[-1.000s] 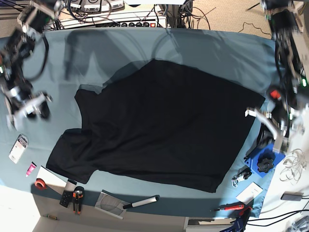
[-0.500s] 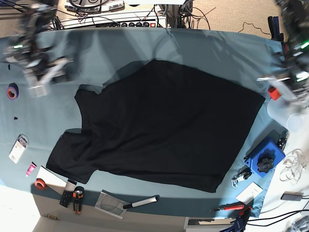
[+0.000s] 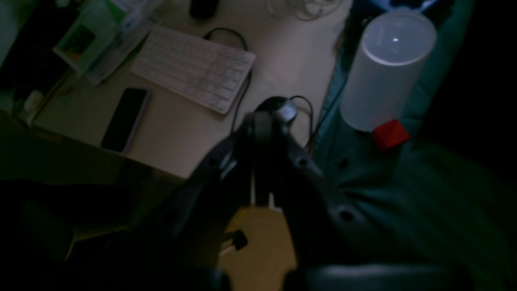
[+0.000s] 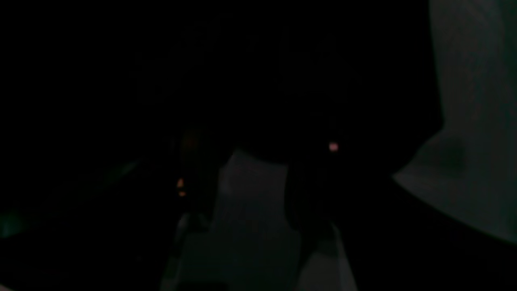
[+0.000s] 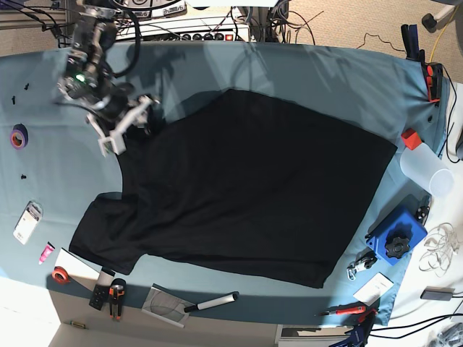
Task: Layout the t-shirt on the table in an organized manner, then fold the t-shirt properly
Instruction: 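Release the shirt and raise both grippers away, then grasp the shirt's hem corner with the right gripper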
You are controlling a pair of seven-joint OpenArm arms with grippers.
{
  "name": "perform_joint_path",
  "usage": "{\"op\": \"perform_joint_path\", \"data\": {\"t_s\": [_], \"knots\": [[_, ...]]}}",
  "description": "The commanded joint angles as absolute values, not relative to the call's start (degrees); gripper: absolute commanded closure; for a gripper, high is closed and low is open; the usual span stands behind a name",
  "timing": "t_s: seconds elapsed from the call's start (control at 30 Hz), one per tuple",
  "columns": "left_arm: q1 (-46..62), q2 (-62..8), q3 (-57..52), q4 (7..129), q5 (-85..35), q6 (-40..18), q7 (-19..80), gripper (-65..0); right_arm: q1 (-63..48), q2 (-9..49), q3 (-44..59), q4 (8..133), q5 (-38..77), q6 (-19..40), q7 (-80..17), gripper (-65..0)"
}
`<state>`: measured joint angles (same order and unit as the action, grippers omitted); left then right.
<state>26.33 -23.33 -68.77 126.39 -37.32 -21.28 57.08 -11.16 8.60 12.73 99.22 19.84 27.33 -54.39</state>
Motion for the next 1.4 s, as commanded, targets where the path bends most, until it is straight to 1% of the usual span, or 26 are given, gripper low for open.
{"op": "perform_joint_path", "data": {"t_s": [0.0, 0.07, 0.17, 0.4, 0.43, 0.5, 0.57, 0.6, 0.7, 0.9, 0.97, 1.03, 1.17, 1.37], "knots": [[26.55, -24.43, -69.28, 127.15, -37.78, -21.08, 55.99, 0.0, -10.15, 9.04, 12.05, 99.26, 18.37, 26.09, -55.70, -32.0], [26.55, -24.45, -69.28, 127.15, -37.78, -21.08, 55.94, 0.0, -8.45, 9.04, 10.31, 98.94, 17.45, 23.79, -55.70, -32.0], [26.55, -24.43, -69.28, 127.15, -37.78, -21.08, 55.92, 0.0, -6.11, 9.04, 7.31, 96.47, 16.75, 21.96, -56.10, -32.0], [26.55, -24.45, -69.28, 127.15, -37.78, -21.08, 55.94, 0.0, -1.10, 9.02, 1.61, 86.17, 16.58, 22.02, -55.92, -31.3], [26.55, -24.43, -69.28, 127.15, -37.78, -21.08, 55.92, 0.0, -0.54, 9.02, 1.32, 85.93, 16.60, 22.00, -55.99, -26.3], [26.55, -24.43, -69.28, 127.15, -37.80, -21.08, 55.92, 0.0, 0.91, 9.04, 1.23, 86.32, 16.62, 22.00, -57.08, -13.4], [26.55, -24.43, -69.28, 127.15, -37.78, -21.08, 55.94, 0.0, 2.33, 9.06, 1.23, 87.90, 16.64, 22.00, -58.50, -2.0], [26.52, -24.43, -69.28, 127.15, -37.80, -21.08, 55.92, 0.0, 2.92, 9.04, 1.23, 89.21, 16.64, 22.00, -58.72, 0.0], [26.55, -24.43, -69.28, 127.15, -37.78, -21.08, 55.92, 0.0, 3.29, 9.06, 1.21, 96.31, 16.64, 22.00, -58.78, 0.0], [26.52, -24.43, -69.25, 127.15, -37.80, -21.08, 55.92, 0.0, 2.55, 9.06, 1.23, 117.58, 16.56, 21.98, -60.01, 0.0], [26.55, -24.43, -69.23, 127.15, -37.82, -21.08, 55.92, 0.0, 2.31, 9.06, 1.23, 122.45, 14.55, 22.00, -59.64, 0.0], [26.55, -24.43, -69.23, 127.15, -37.78, -21.08, 55.94, 0.0, 1.34, 9.04, 1.23, 124.53, 13.43, 21.98, -59.27, 0.0], [26.55, -24.43, -69.23, 127.15, -37.78, -21.08, 55.94, 0.0, -2.00, 9.04, 1.23, 126.28, 14.76, 21.91, -60.80, 0.0], [26.52, -24.38, -69.17, 127.15, -37.91, -21.08, 55.86, 0.0, -6.26, 9.04, 2.68, 135.00, 14.72, 21.58, -59.44, 0.0]]}}
